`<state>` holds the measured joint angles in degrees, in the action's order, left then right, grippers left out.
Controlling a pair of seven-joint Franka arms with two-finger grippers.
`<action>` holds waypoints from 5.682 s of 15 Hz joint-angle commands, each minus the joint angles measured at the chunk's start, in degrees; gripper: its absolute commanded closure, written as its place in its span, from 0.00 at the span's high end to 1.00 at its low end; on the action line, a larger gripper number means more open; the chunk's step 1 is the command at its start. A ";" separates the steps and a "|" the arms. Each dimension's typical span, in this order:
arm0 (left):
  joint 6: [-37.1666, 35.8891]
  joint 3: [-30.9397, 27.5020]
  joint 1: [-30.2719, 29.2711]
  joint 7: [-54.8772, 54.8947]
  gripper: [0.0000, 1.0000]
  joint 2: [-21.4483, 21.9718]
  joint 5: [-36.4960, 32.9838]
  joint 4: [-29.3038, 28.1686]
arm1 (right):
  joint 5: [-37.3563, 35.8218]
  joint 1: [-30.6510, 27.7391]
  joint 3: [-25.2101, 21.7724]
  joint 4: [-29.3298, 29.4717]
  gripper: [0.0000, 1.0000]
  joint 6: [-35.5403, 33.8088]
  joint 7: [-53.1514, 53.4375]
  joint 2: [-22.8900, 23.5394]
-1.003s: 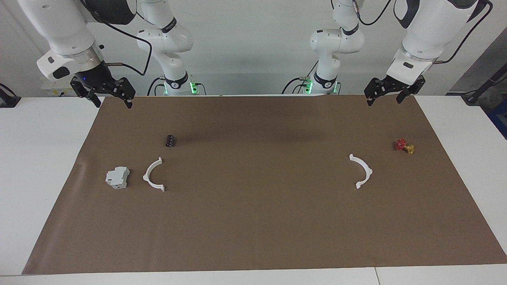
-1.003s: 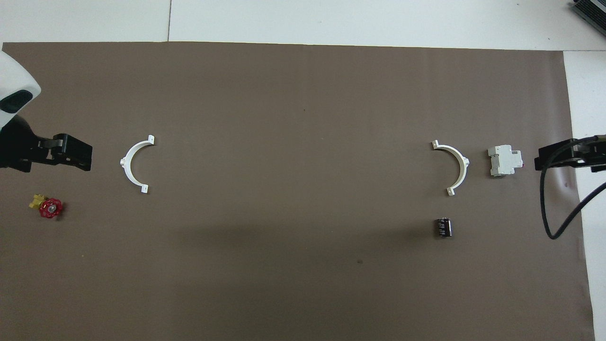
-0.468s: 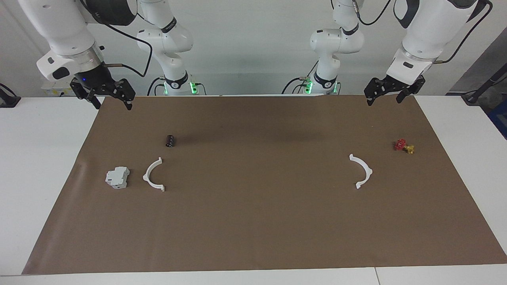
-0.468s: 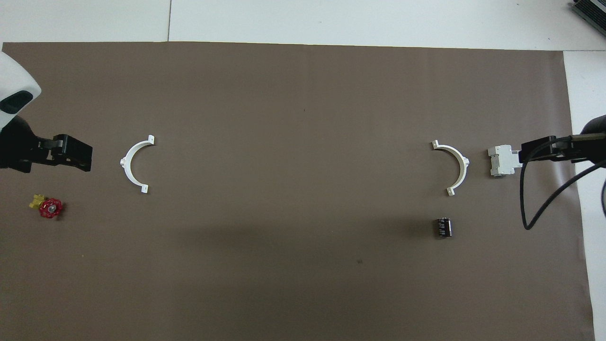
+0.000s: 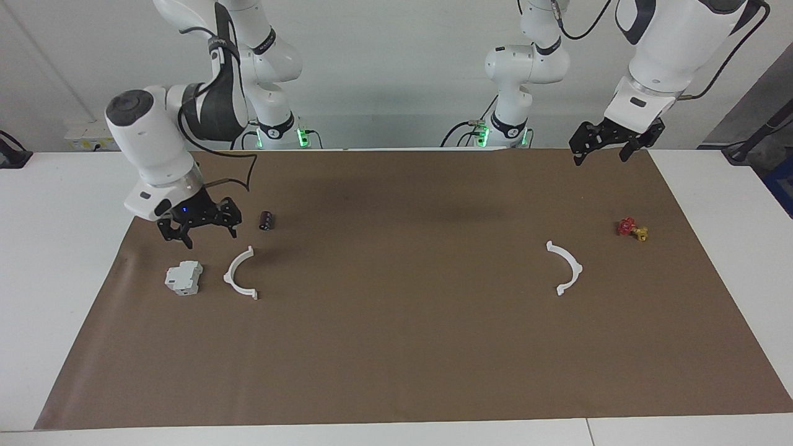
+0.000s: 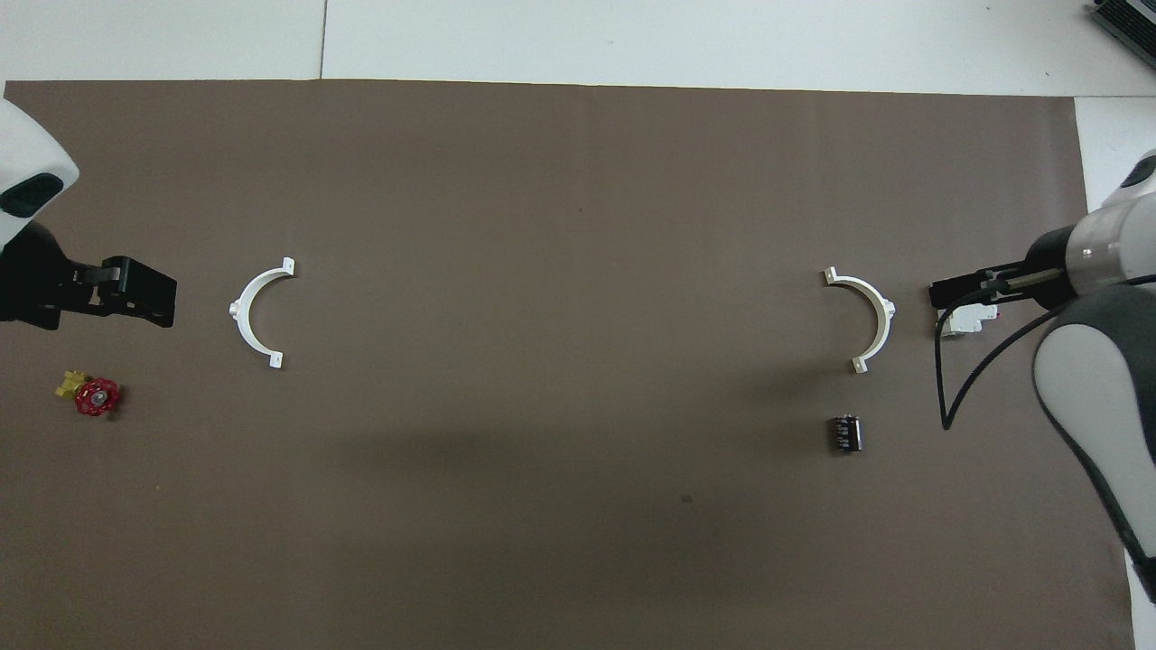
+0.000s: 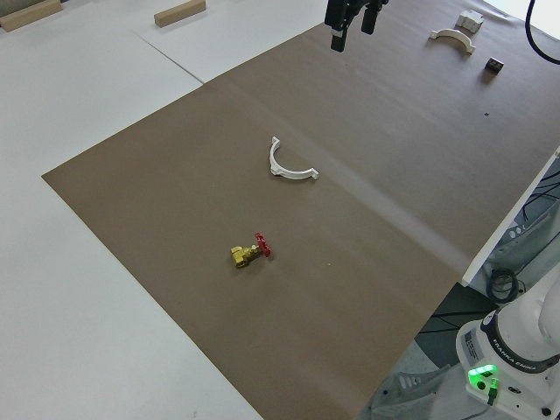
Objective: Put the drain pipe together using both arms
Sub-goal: 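Grasp the white clamp half with the right gripper and lift it, then carry the clamp half toward the table center with the right gripper, then release the clamp half at center and withdraw the right gripper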
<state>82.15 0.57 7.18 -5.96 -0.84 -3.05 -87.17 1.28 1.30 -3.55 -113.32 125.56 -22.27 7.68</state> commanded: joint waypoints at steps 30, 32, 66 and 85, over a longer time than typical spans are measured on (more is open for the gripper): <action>0.64 -0.49 0.29 -0.02 1.00 1.63 0.59 -1.95 | 3.64 14.94 0.21 8.28 0.00 0.03 37.78 9.81; 0.64 -0.49 0.20 -0.02 1.00 1.63 0.59 -1.95 | 3.99 18.72 0.21 12.39 0.00 -0.58 43.68 12.61; 0.64 -0.49 0.29 -0.02 1.00 1.63 0.59 -1.95 | 1.27 18.77 -0.58 14.35 1.00 -8.83 44.53 6.84; 37.17 -0.66 -5.77 -0.46 1.00 9.63 0.68 -29.17 | -3.66 -2.97 -0.40 23.39 1.00 -39.59 23.59 -6.80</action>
<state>110.23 -0.30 1.64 -6.04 3.83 -3.05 -105.11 -1.96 -1.26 -4.94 -94.18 90.33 2.10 0.94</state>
